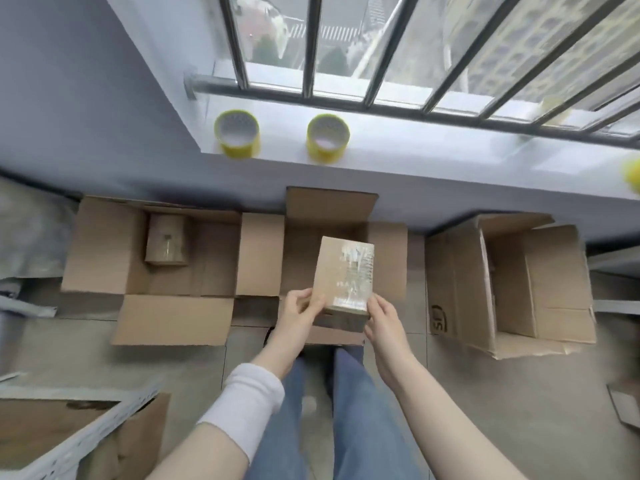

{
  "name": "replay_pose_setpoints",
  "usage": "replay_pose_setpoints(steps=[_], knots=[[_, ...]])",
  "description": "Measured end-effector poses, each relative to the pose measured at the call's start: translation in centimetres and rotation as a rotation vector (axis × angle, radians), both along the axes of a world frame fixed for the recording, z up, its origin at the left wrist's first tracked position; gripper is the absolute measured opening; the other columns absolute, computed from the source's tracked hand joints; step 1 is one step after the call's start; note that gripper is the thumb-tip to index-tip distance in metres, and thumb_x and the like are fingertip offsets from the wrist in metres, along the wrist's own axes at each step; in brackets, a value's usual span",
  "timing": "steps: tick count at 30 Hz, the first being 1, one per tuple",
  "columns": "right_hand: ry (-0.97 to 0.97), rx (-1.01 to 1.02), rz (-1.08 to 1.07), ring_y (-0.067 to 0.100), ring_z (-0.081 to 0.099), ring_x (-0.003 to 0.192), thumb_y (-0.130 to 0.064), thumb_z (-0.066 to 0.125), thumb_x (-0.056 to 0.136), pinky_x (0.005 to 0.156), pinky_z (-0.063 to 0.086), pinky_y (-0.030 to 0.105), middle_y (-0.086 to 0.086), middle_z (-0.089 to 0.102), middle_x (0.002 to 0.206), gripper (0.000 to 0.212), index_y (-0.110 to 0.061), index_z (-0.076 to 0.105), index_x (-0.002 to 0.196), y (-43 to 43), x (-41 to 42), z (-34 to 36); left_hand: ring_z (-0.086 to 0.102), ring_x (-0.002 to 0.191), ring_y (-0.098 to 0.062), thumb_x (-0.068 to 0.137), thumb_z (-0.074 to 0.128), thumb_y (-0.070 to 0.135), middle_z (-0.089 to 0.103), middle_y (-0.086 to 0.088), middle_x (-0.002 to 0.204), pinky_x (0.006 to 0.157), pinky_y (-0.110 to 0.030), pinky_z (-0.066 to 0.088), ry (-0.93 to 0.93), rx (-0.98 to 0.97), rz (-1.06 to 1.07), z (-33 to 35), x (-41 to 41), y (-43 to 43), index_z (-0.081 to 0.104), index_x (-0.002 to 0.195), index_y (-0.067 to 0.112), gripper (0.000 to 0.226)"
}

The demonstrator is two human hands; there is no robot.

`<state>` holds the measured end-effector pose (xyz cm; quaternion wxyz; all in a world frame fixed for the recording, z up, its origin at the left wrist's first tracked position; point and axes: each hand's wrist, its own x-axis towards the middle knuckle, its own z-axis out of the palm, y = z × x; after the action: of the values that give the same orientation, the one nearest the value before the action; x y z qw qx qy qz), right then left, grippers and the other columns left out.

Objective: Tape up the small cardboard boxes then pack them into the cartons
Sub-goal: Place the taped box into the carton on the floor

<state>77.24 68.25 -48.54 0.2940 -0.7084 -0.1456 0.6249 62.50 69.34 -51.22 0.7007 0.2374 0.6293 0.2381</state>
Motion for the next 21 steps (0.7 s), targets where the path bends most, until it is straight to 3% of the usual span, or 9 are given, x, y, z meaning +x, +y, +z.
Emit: replay_pose_setpoints(steps=[5,7,11,14,21], knots=[[-0.06,-0.088,0.134,0.017,0.037,0.132,-0.034,0.048,0.096,0.113,0.027,0.042,0.001,0.039,0.143,0.052,-0.032,0.029,0.144,4.4,3.7,-12.2,0.053,0.103,-0.003,0.09,0.058,0.032,0.057,0.008,0.114,0.074,-0.008,0.039,0.158,0.069,-0.104,-11.9,3.6,4.7,0.053,0.119,0.017,0.033],[-0.045,-0.116,0.165,0.018,0.038,0.131,-0.028,0.046,0.097,0.113,0.028,0.043,0.001,0.04,0.143,0.053,-0.032,0.027,0.146,6.1,4.8,-18.9,0.053,0.099,-0.002,0.09,0.058,0.034,0.058,0.011,0.111,0.069,-0.005,0.038,0.215,0.072,-0.155,-18.3,4.9,6.3,0.054,0.118,0.019,0.031],[-0.013,-0.103,0.108,0.013,0.045,0.123,-0.009,0.042,0.096,0.11,0.03,0.034,-0.003,0.052,0.135,0.045,-0.026,0.042,0.138,9.3,6.2,-31.8,0.057,0.098,-0.008,0.09,0.06,0.024,0.064,-0.002,0.116,0.084,-0.017,0.04,0.279,0.05,-0.16,-31.4,6.8,9.3,0.056,0.12,0.012,0.033],[0.029,-0.157,-0.013,0.011,0.044,0.122,-0.002,0.038,0.095,0.11,0.029,0.032,-0.002,0.052,0.137,0.05,-0.024,0.04,0.14,11.7,6.6,-40.3,0.056,0.105,-0.012,0.091,0.059,0.018,0.06,-0.007,0.122,0.084,-0.011,0.036,0.293,0.024,-0.176,-39.5,8.2,11.4,0.052,0.127,0.006,0.039],[0.115,-0.201,-0.468,0.024,0.044,0.128,0.006,0.031,0.096,0.106,0.036,0.035,0.008,0.046,0.14,0.056,-0.02,0.03,0.146,15.2,6.4,-52.1,0.046,0.127,-0.021,0.094,0.054,0.013,0.049,-0.014,0.137,0.095,-0.017,0.032,0.29,-0.012,-0.255,-50.7,10.3,14.6,0.039,0.136,0.003,0.046]])
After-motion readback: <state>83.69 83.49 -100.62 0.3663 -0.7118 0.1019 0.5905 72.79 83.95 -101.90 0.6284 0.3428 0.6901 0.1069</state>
